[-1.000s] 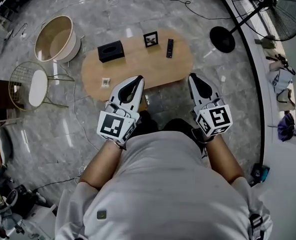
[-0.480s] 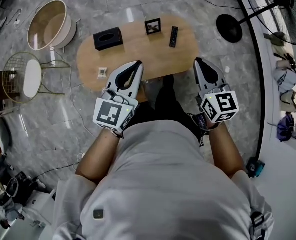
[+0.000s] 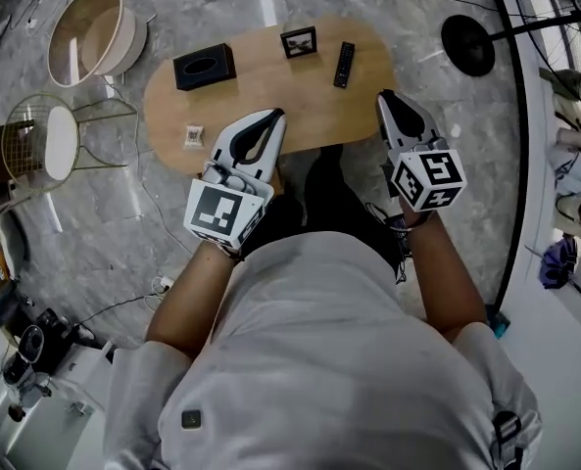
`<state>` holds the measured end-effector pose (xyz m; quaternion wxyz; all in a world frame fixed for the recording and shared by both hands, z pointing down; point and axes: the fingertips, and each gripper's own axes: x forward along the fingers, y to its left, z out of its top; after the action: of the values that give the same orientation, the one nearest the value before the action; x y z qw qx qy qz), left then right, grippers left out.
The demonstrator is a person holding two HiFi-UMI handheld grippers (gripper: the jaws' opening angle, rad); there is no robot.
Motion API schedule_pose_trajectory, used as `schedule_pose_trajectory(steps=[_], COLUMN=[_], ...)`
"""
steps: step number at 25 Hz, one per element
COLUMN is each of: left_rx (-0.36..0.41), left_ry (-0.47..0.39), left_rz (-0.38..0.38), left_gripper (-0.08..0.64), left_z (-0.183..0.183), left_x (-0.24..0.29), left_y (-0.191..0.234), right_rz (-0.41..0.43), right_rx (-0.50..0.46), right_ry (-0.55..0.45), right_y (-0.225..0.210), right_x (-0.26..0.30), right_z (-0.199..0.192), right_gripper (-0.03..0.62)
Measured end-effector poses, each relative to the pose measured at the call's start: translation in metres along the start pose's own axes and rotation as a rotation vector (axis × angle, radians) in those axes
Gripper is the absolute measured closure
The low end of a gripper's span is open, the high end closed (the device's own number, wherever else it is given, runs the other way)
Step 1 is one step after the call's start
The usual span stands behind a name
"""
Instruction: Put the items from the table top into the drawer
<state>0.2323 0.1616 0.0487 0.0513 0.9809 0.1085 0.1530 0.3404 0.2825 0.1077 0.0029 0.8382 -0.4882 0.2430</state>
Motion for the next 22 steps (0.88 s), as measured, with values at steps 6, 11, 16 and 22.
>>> schedule_pose_trajectory(steps=[6, 11, 16, 22], left_rx=[-0.019, -0.05, -0.077, -0.099], left_ry=[0.051, 0.097, 0.126, 0.203], left_rz=[0.021, 0.043, 0.042, 0.062], left_gripper=[0.551, 0.551, 0.551, 0.551], left_z=[-0.023, -0.059, -0.109, -0.175], left_x=[0.058, 0.105, 0.145, 0.185], left_y=[0.025, 0.056, 0.078, 0.106], right_rz=[-0.012, -0.029, -0.054, -0.114], right_rx=[0.045, 0.062, 0.086, 0.11], right_ry=[0.035, 0.088, 0.16, 0.237], right_y=[-0.06, -0.104, -0.141, -0.172], right_x=[0.06, 0.12, 0.173, 0.231], right_z=[-0.016, -0.049, -0.101, -0.171], right_gripper=[0.53, 0.483, 0.45, 0.391])
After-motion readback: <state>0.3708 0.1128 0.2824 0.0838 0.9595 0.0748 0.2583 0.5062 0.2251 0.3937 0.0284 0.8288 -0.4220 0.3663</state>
